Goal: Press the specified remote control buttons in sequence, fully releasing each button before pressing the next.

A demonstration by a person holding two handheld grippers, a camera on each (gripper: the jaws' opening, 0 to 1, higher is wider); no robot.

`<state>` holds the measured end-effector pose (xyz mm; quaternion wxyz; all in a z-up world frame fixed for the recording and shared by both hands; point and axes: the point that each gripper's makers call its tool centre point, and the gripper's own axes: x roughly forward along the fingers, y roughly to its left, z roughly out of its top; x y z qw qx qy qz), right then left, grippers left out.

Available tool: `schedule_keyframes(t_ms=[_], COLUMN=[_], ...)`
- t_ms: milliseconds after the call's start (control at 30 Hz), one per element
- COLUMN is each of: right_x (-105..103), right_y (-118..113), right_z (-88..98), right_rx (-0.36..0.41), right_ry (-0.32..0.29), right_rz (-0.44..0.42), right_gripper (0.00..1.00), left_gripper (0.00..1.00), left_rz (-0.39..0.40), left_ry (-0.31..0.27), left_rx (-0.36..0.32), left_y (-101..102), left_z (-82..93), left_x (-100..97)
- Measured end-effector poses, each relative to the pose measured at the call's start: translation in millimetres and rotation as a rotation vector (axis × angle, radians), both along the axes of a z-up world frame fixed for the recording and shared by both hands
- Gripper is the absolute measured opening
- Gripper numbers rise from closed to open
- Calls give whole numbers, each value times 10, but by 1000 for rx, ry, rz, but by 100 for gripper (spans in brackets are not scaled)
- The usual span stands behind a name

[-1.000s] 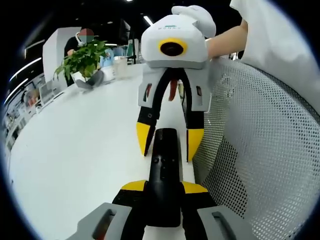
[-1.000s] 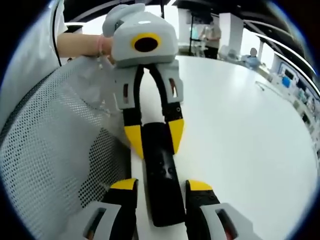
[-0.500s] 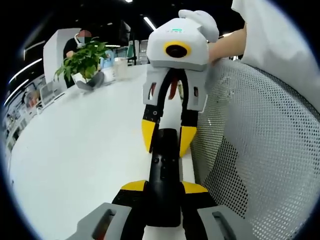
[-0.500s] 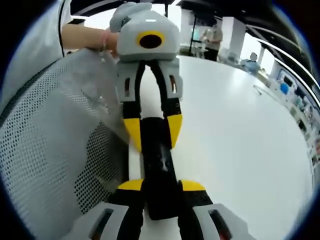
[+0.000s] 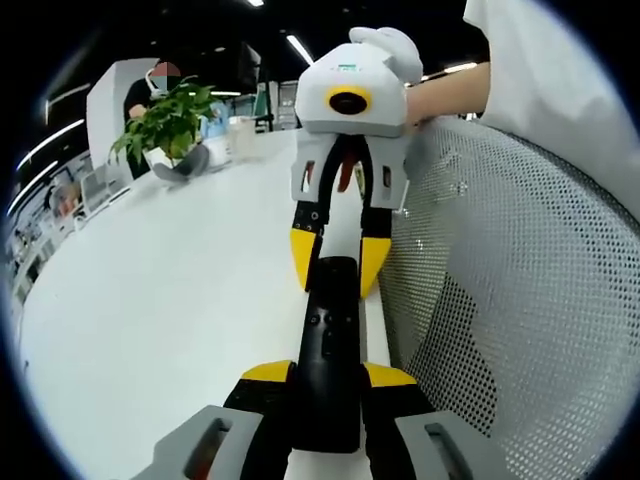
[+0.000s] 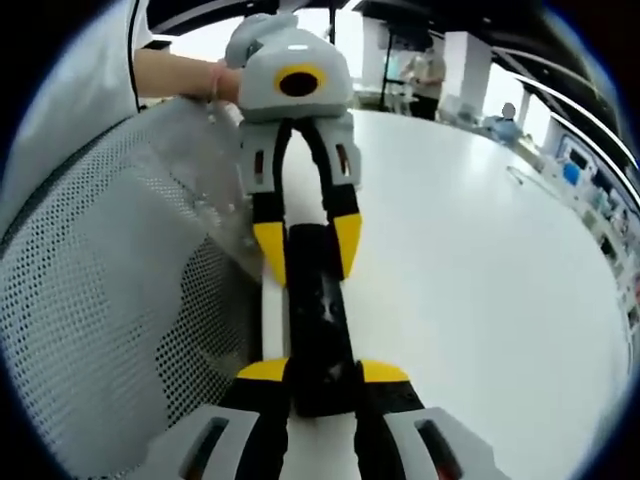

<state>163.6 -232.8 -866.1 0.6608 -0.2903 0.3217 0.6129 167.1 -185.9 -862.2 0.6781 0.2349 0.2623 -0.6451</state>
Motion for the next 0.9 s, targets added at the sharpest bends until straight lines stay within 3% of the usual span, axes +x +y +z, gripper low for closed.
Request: schedule_keyframes(t_ms=[300, 433, 500, 767, 900], right_x=[10, 10, 13, 13, 15], right_y=[11, 11, 14, 33, 36], right_z=[-4, -6, -5, -3, -1], right_rx=[-4, -6, -4, 2, 2], right_ry=[-12, -16, -13, -12, -13], right_rz=[6, 10, 5, 1, -2], right_gripper=[21, 21, 21, 21, 21], left_gripper=[34, 40, 45, 59, 65], left_rz=[77, 125, 168, 338, 436], left_ry=[29, 53, 80, 72, 49], left_rx=[49, 41, 24, -40, -140], left_y=[92, 157, 206, 474, 570], left_z=[-3, 58, 132, 452, 742], left_x=[66, 75, 85, 191, 259])
